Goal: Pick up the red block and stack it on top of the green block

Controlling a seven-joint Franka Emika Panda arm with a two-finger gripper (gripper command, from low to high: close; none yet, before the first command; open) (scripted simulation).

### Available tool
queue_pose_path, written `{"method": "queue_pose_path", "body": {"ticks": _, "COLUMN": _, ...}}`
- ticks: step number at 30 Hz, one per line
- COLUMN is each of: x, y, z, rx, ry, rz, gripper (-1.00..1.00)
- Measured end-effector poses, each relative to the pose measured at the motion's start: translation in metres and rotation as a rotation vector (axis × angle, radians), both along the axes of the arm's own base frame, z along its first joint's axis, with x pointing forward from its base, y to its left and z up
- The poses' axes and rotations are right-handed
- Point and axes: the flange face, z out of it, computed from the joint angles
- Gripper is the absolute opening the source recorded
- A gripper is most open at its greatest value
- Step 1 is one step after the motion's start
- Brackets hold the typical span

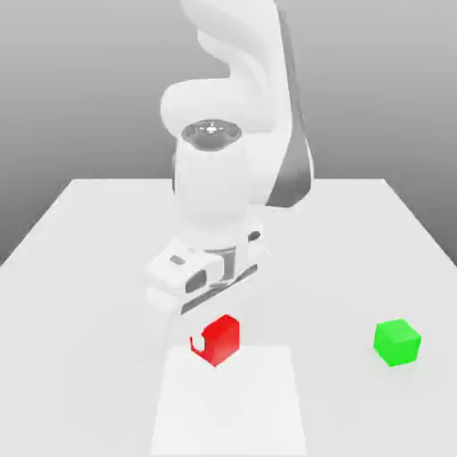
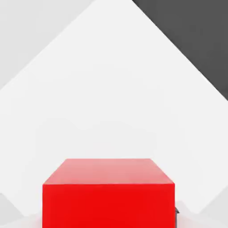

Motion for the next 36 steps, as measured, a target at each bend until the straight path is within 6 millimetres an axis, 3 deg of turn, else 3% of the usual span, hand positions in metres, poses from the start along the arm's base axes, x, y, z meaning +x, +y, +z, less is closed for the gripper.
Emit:
{"method": "queue_pose_path", "body": {"ticks": 2, "x": 0.001, "y": 0.011, "z": 0.002, "rx": 0.001, "ry": 0.002, "rz": 0.038, "gripper": -1.00}}
{"method": "queue_pose_path", "body": {"ticks": 6, "x": 0.002, "y": 0.071, "z": 0.007, "rx": 0.002, "ry": 0.001, "rz": 0.222, "gripper": -1.00}}
{"method": "queue_pose_path", "body": {"ticks": 13, "x": -0.006, "y": 0.146, "z": 0.017, "rx": 0.002, "ry": -0.001, "rz": 0.466, "gripper": -1.00}}
{"method": "queue_pose_path", "body": {"ticks": 19, "x": -0.028, "y": 0.211, "z": 0.025, "rx": 0.001, "ry": 0.000, "rz": 0.682, "gripper": -1.00}}
{"method": "queue_pose_path", "body": {"ticks": 26, "x": -0.068, "y": 0.283, "z": 0.034, "rx": 0.000, "ry": 0.003, "rz": 0.935, "gripper": -1.00}}
{"method": "queue_pose_path", "body": {"ticks": 28, "x": -0.076, "y": 0.295, "z": 0.029, "rx": 0.001, "ry": 0.003, "rz": 0.978, "gripper": -1.00}}
{"method": "queue_pose_path", "body": {"ticks": 33, "x": -0.075, "y": 0.295, "z": -0.019, "rx": 0.001, "ry": 0.004, "rz": 0.980, "gripper": -1.00}}
{"method": "queue_pose_path", "body": {"ticks": 34, "x": -0.075, "y": 0.295, "z": -0.027, "rx": 0.000, "ry": 0.004, "rz": 0.980, "gripper": 1.00}}
{"method": "queue_pose_path", "body": {"ticks": 36, "x": -0.075, "y": 0.295, "z": -0.027, "rx": 0.000, "ry": 0.004, "rz": 0.980, "gripper": 1.00}}
